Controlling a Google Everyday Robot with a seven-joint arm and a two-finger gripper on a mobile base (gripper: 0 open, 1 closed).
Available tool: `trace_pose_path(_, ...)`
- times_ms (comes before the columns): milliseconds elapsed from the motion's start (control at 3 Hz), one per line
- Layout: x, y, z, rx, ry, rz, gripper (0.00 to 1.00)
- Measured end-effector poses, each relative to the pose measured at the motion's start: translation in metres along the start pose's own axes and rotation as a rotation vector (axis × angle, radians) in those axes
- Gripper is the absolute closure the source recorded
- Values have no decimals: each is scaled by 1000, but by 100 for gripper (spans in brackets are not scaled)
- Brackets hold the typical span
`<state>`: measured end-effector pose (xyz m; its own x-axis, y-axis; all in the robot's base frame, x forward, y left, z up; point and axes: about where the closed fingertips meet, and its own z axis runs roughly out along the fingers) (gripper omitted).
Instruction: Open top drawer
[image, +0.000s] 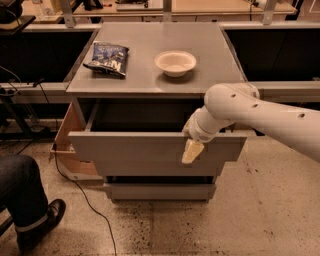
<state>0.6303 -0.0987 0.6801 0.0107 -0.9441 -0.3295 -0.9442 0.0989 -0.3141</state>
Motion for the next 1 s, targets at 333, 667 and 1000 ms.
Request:
trace_pose_path(333, -11, 45, 5, -113, -44, 8, 4)
trace_pose_path(667, -20, 72, 10, -190, -68, 9, 26)
trace_pose_path(1000, -27, 83, 4, -222, -80, 0, 55)
